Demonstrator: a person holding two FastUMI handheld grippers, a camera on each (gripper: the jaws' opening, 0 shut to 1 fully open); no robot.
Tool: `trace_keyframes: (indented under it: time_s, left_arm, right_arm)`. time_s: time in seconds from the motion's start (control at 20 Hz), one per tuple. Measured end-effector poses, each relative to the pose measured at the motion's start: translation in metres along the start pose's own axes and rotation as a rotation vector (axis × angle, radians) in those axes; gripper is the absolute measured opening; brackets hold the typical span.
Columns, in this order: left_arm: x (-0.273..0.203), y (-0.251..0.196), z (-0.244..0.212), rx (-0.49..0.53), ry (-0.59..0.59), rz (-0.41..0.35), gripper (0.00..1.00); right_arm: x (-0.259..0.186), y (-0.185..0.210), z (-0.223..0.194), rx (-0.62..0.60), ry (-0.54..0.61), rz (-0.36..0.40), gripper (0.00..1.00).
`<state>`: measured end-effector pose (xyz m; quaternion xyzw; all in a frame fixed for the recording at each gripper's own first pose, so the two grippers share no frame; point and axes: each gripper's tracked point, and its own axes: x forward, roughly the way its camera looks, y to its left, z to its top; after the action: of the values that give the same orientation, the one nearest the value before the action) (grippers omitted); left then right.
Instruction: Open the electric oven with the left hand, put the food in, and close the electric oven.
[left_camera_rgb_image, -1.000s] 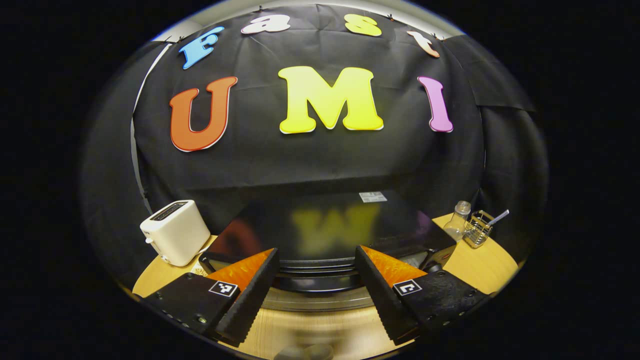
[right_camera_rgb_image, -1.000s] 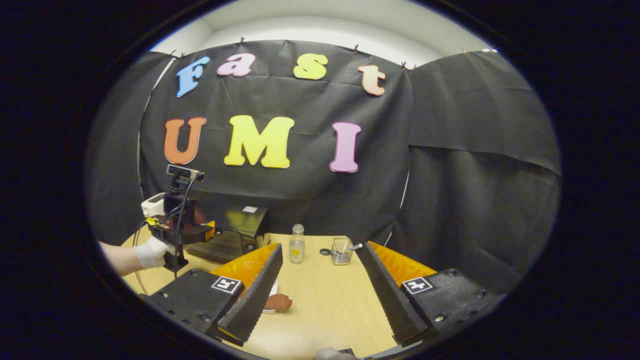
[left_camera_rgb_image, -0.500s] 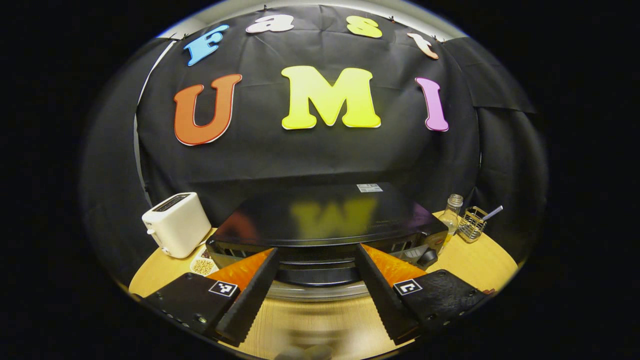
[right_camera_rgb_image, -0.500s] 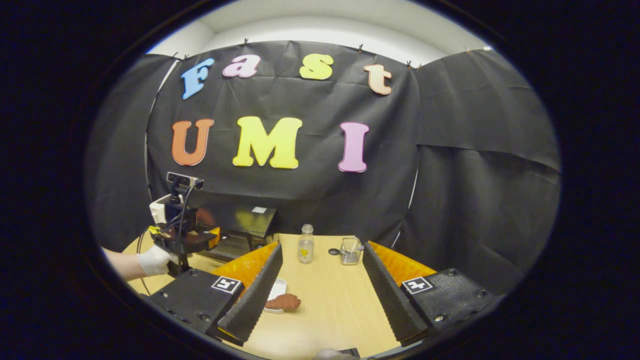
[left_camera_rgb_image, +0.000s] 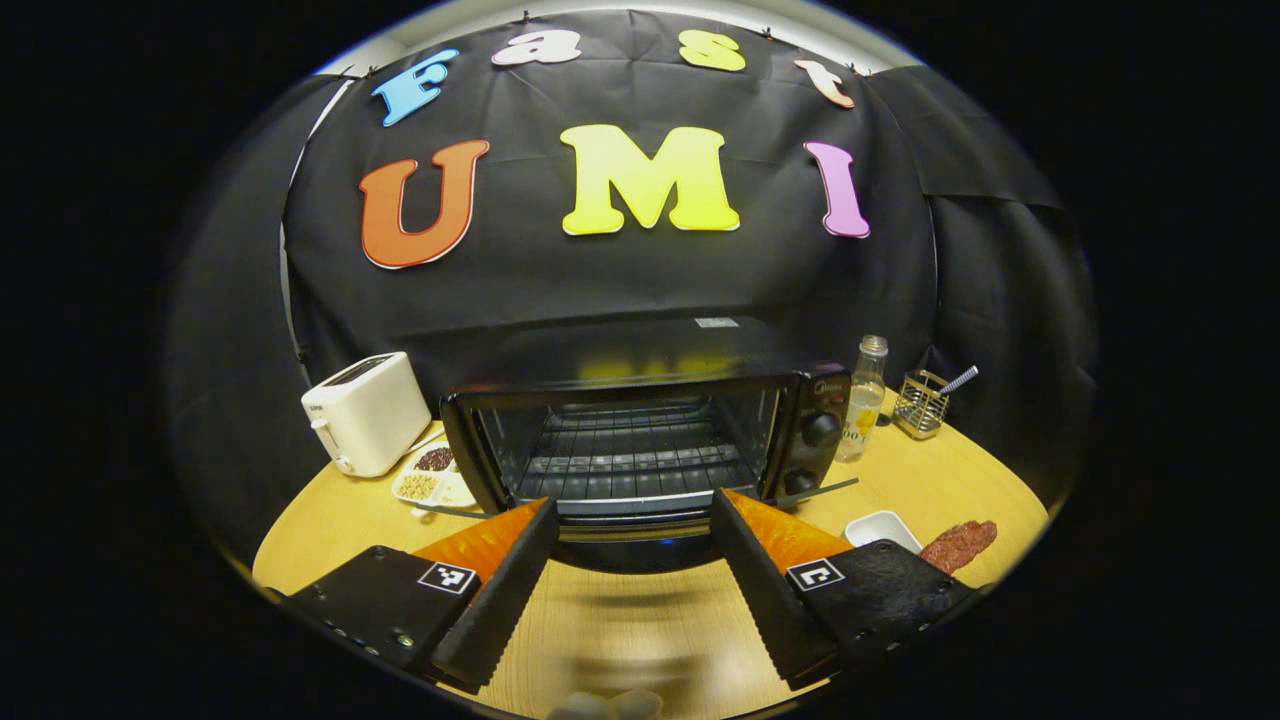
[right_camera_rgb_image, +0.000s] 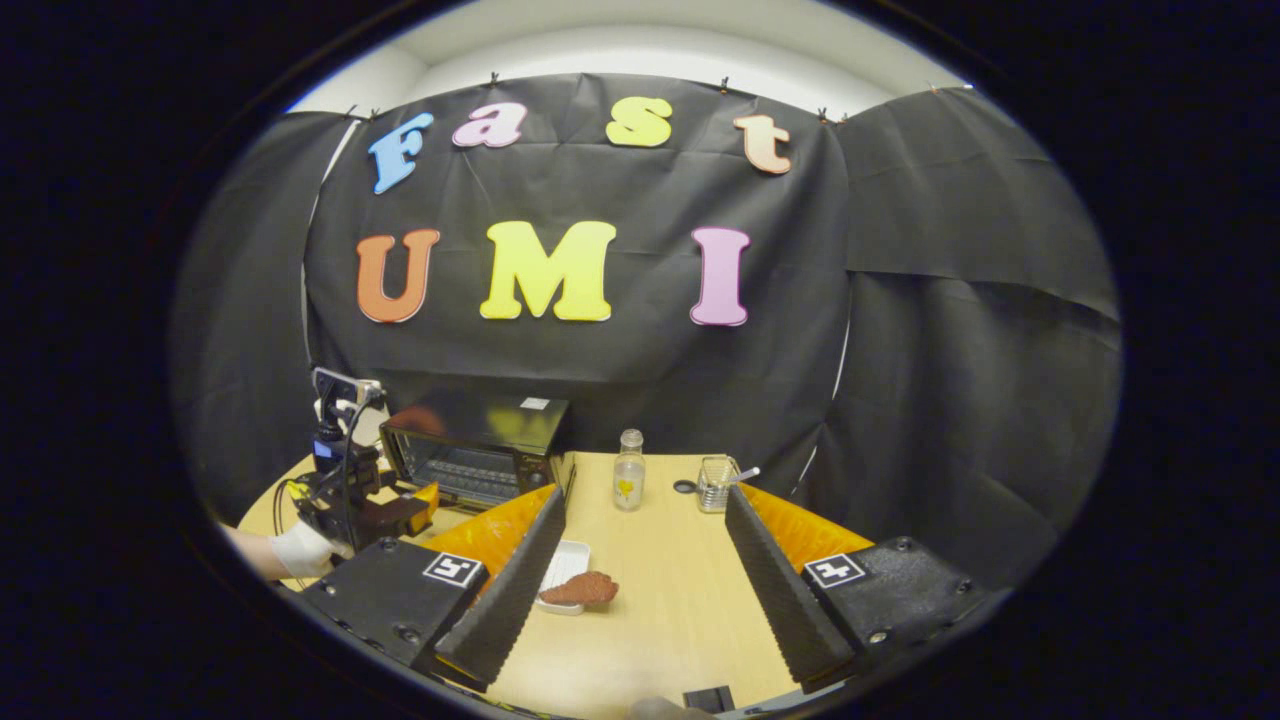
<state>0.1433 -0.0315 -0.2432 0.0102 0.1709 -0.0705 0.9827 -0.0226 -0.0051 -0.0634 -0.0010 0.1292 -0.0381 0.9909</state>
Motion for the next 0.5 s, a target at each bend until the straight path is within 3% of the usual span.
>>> trace_keyframes:
  time_s: [0.5]
  left_arm:
    - [-0.021,-0.01,-0.083,-0.017,0.139,-0.001,0.97]
  right_arm:
    - [-0.008,-0.003,-0.019,-0.002,0.03,0.01,1.0]
